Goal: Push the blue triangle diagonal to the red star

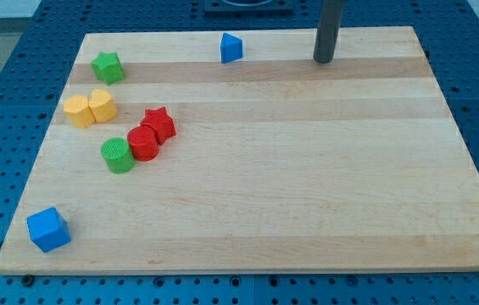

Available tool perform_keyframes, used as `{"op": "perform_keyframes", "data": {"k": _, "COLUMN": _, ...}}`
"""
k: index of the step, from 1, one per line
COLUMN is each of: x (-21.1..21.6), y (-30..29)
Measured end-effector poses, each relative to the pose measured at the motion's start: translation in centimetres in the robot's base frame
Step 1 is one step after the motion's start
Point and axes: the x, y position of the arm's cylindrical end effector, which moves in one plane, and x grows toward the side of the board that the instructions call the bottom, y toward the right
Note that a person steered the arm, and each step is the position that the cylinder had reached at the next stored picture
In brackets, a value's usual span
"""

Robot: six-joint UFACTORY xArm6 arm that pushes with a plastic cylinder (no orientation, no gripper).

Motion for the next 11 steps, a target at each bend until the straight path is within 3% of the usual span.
{"op": "perform_keyframes", "data": {"k": 1, "x": -0.2, "y": -0.5}}
{"op": "perform_keyframes", "data": {"k": 3, "x": -7.1, "y": -12.9}}
{"op": "perform_keyframes", "data": {"k": 4, "x": -7.2, "y": -20.5}}
{"op": "perform_keyframes", "data": {"k": 5, "x": -4.5, "y": -21.6}}
{"op": "perform_keyframes", "data": {"k": 8, "x": -3.5, "y": -7.5}}
{"op": "perform_keyframes", "data": {"k": 9, "x": 0.5, "y": -7.3}}
{"op": "perform_keyframes", "data": {"k": 10, "x": 1.4, "y": -10.3}}
{"op": "perform_keyframes", "data": {"k": 11, "x": -1.4, "y": -11.6}}
